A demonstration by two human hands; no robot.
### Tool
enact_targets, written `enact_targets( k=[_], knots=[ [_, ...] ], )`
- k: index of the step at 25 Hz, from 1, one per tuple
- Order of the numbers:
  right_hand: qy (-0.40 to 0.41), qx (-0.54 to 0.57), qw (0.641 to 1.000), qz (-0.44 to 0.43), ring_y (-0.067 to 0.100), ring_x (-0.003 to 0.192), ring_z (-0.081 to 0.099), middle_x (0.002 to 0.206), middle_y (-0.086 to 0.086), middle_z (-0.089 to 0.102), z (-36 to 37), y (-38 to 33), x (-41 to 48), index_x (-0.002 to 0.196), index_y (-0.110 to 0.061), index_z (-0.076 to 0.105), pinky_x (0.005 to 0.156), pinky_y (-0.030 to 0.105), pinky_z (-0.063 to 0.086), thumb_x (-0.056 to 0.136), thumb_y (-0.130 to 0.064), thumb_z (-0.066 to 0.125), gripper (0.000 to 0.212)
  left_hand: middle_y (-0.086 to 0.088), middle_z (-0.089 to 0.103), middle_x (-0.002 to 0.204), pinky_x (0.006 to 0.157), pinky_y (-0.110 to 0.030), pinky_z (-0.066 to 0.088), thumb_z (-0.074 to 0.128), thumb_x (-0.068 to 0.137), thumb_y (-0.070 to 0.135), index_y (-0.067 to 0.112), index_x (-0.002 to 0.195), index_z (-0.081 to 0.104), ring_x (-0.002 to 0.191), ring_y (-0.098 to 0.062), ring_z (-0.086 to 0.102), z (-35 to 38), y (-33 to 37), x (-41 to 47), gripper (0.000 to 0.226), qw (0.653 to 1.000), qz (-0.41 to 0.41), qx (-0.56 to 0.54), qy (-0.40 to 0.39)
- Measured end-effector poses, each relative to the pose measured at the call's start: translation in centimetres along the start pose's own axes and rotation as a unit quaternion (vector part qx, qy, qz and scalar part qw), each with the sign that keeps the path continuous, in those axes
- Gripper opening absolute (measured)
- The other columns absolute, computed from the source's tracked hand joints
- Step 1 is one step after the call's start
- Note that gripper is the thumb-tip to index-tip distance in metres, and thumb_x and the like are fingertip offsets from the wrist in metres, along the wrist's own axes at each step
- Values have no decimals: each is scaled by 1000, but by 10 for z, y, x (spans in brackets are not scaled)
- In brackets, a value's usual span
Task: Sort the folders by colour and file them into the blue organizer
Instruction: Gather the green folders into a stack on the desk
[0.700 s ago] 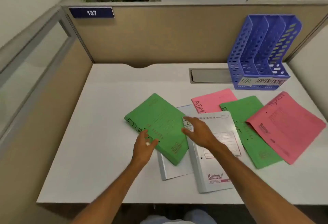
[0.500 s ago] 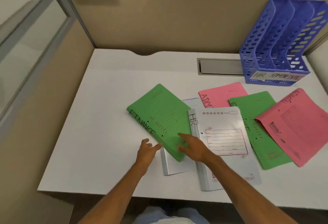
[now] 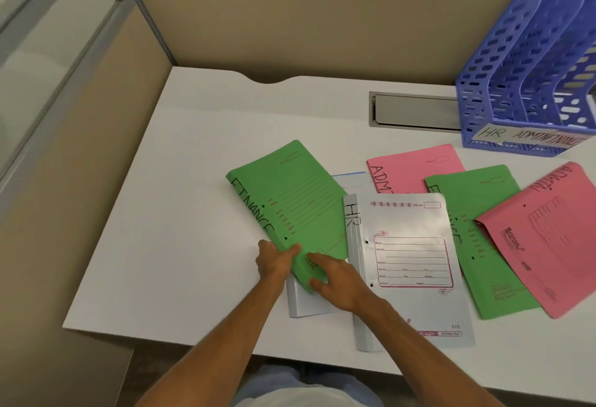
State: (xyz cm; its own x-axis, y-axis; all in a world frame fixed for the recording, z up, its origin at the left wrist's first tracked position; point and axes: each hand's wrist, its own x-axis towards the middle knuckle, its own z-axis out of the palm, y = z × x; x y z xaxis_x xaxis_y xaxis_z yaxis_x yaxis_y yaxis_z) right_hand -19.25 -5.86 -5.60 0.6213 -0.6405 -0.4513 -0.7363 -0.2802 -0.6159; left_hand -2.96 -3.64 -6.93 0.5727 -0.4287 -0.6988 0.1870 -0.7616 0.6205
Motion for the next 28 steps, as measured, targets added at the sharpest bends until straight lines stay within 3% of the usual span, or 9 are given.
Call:
enact_targets(
  k=[3, 7, 9, 13, 19, 21, 24, 26, 28],
  knots=[
    [7, 47, 999, -15, 24, 125, 54, 143, 6, 53, -11, 2, 2, 144, -14, 45, 103, 35, 45, 91, -29, 62, 57, -14, 64, 105, 74, -49, 61, 81, 74, 12, 5, 103, 53, 91, -34, 67, -5, 14, 9, 40, 1000, 4, 28, 9],
    [34, 82, 996, -34, 21, 125, 53, 141, 5, 54, -25, 4, 8, 140, -13, 50, 103, 30, 44, 93, -27, 62, 51, -11, 61, 109, 57, -28, 53, 68, 84, 5, 15, 101, 46, 85, -23, 63, -20, 31, 19, 29, 999, 35, -1, 40],
    [42, 85, 994, -47, 21, 125, 54, 139, 6, 56, -31, 1, 12, 139, -12, 52, 102, 29, 43, 93, -25, 61, 48, -9, 61, 109, 56, -27, 52, 59, 91, 4, 18, 105, 43, 83, -19, 64, -30, 40, 20, 25, 998, 58, -17, 32],
    [96, 117, 988, -43, 23, 126, 52, 139, 9, 55, -48, -9, 25, 138, -9, 52, 104, 30, 44, 93, -18, 62, 46, -7, 61, 111, 68, -37, 58, 44, 100, 8, 20, 115, 41, 91, -21, 66, -62, 58, 17, 19, 992, 119, -43, -9],
    [157, 160, 975, -3, 25, 136, 39, 151, 10, 39, -50, -40, 54, 152, -11, 27, 111, 36, 33, 94, -26, 63, 70, -7, 62, 112, 80, -41, 56, 38, 103, 9, 22, 120, 44, 99, -24, 66, -155, 72, 19, 22, 980, 194, -36, -38],
    [118, 308, 941, 77, 29, 129, 49, 147, 11, 44, -45, -57, 67, 153, -17, 23, 105, 46, 43, 93, -28, 64, 74, -8, 66, 114, 80, -40, 55, 38, 104, 7, 18, 122, 46, 101, -24, 66, -191, 72, 26, 23, 979, 181, -53, -76],
    [66, 531, 832, 150, 28, 97, 69, 118, 16, 68, -32, -83, 85, 136, -12, 48, 80, 42, 57, 94, -17, 61, 44, -10, 68, 113, 80, -39, 55, 37, 104, 7, 16, 123, 48, 103, -27, 67, -239, 70, 41, 24, 980, 136, -58, -135],
    [66, 533, 829, 155, 26, 86, 73, 107, 17, 73, -17, -97, 97, 115, -8, 62, 67, 35, 57, 94, -7, 58, 22, -11, 68, 111, 78, -39, 54, 37, 104, 6, 16, 121, 49, 101, -28, 67, -261, 65, 57, 23, 981, 113, -53, -151],
    [85, 527, 829, 168, 27, 85, 74, 101, 14, 75, 2, -114, 108, 106, -8, 63, 64, 33, 57, 91, -1, 56, 19, -13, 66, 111, 73, -37, 53, 37, 104, 6, 13, 120, 49, 97, -27, 66, -276, 57, 78, 21, 984, 92, -37, -149]
  ],
)
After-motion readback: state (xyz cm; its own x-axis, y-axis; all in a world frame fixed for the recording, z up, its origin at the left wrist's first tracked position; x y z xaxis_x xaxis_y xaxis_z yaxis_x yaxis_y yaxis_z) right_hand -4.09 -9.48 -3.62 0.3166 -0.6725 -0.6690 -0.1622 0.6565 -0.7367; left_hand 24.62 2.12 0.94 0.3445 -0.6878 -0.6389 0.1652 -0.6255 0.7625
